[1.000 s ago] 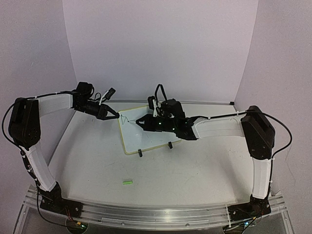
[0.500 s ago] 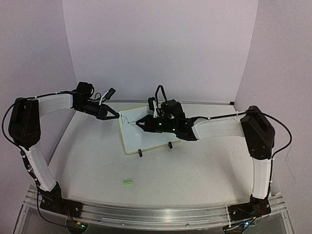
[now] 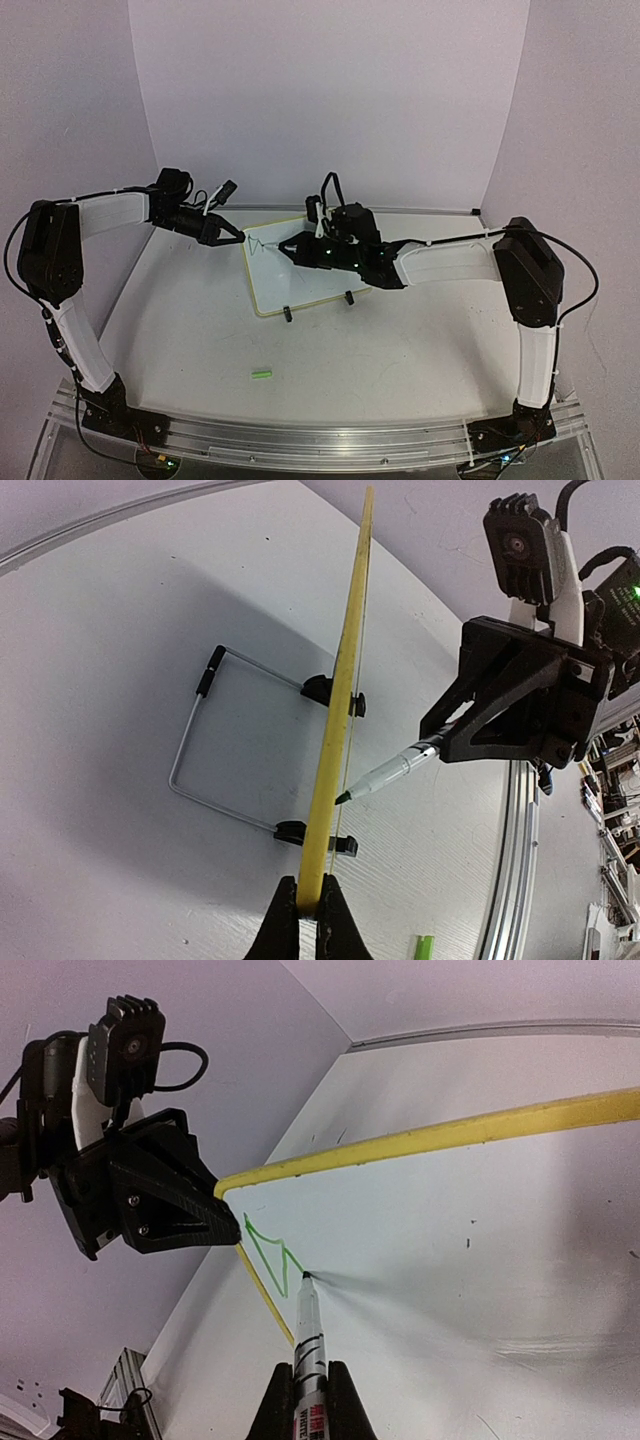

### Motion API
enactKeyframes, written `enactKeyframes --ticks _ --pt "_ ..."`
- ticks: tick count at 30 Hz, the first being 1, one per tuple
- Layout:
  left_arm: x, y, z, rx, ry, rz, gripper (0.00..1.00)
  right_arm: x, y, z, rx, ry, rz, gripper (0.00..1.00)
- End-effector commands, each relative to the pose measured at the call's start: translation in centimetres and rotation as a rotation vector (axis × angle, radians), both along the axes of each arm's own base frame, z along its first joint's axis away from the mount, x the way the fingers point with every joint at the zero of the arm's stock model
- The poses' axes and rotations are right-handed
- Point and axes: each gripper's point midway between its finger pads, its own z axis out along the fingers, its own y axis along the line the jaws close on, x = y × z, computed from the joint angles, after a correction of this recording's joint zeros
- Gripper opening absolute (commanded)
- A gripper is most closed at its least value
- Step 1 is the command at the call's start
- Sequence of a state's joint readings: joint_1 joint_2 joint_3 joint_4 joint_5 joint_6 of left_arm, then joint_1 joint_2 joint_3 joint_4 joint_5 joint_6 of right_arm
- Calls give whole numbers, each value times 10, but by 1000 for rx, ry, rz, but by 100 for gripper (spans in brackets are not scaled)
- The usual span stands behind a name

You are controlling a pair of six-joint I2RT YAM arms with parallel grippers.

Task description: Write a sentence on the whiteboard

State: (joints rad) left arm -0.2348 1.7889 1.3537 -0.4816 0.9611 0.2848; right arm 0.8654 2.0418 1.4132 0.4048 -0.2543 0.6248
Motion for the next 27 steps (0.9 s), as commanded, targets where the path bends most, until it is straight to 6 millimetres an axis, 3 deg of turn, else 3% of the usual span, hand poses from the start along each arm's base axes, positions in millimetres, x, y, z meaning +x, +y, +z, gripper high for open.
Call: enactKeyframes --ticks 1,27 --pt "-2 2 1 50 -9 11 0 11 -5 30 53 -56 -54 0" --pt "-3 2 1 55 -11 10 0 12 -20 24 44 -53 -119 0"
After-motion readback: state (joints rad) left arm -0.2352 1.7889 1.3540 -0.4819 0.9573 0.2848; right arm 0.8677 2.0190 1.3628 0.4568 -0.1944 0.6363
